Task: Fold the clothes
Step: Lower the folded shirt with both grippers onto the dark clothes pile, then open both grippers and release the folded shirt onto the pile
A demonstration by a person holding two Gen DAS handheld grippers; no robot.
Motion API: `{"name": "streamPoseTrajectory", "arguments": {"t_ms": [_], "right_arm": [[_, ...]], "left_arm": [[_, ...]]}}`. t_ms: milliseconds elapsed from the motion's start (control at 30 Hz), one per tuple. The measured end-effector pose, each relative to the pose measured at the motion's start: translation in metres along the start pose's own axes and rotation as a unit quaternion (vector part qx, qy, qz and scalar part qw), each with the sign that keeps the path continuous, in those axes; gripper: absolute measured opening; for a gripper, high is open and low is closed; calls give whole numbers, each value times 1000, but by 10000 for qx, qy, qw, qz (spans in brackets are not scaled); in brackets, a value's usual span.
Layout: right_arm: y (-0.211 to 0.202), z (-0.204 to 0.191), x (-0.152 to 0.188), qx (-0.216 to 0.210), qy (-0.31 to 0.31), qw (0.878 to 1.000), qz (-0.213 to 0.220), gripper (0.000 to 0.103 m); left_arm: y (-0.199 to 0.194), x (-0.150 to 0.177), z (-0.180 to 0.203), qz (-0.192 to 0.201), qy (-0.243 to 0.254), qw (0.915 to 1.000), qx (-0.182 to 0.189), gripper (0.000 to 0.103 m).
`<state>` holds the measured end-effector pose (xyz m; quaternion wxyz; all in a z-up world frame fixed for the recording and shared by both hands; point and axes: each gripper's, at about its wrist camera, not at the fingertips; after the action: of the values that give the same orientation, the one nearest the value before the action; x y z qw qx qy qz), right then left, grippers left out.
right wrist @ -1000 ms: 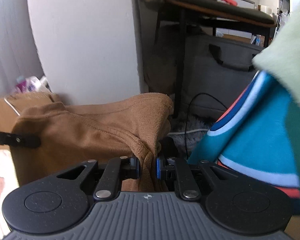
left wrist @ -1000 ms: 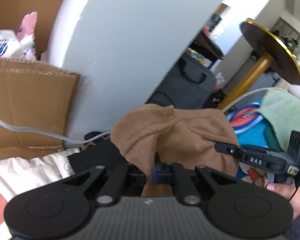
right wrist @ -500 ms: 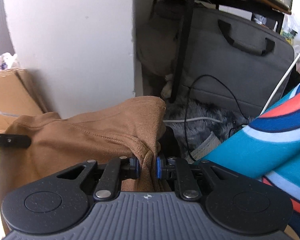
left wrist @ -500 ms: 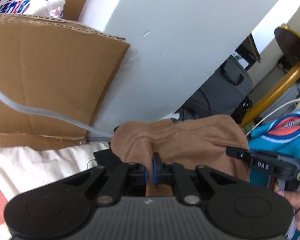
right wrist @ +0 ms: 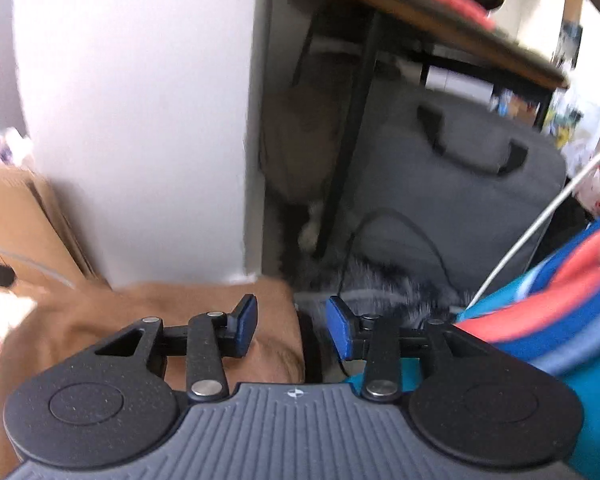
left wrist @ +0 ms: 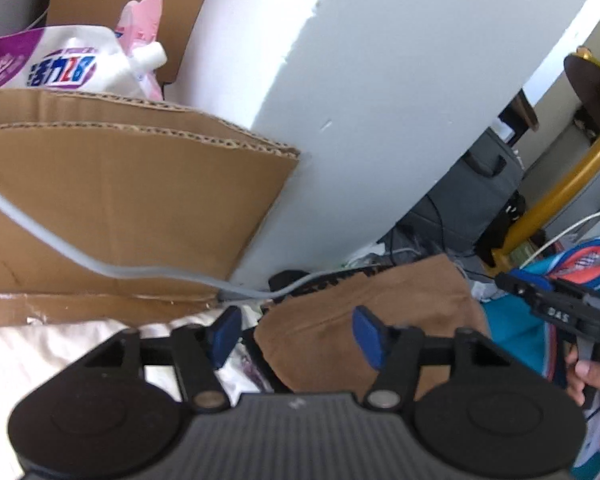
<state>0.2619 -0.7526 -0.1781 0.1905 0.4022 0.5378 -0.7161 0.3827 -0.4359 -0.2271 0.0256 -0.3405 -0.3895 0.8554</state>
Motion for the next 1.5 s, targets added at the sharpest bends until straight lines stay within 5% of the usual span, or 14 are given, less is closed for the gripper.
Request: {"name": "streamPoseTrajectory", "arguments": {"t_ms": [67,167,300,500,767,1000,1200,1367,1500], "right_arm": [[-13,4,11,-183,304,9993,111,42],[-21,0,38,-302,393,9987,70,27],[-7,-9,66,-396,226,9987,-236,19],[21,-3,74,-210,395,9981,-418,18],[59,-5,53,59,234,9989,-399,16],[26,2,41,-19,432,9990,96,17],[-17,5,85,-191,550,9981,225,18],[-38,-9,120,-462,277,9980,318,18],[-27,-3,135,-246,372,9990,90,18]], "left_arm": [[-6,7,3,-31,139,9999,55,53],[-12,19,11,-34,436,9990,77,44],[-16,34,21,-77,623,9976,298,23],[-1,51,34,-378,1114,9927,263,23],[17,39,39,-281,1148,9929,-139,23],[3,38,53,6,1213,9924,-200,23],[-18,54,72,239,1049,9942,-66,24],[-9,84,92,-38,1357,9907,82,24],[0,101,91,-188,1331,9909,23,23]]}}
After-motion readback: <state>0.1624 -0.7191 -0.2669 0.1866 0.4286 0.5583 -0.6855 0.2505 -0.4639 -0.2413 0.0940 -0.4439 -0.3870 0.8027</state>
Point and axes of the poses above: each gripper's, at about its wrist camera, not at the fingertips, and y roughly the way its jaws point, z to its right, x to its underside, and after that the axes turned 2 degrees about x, right-handed
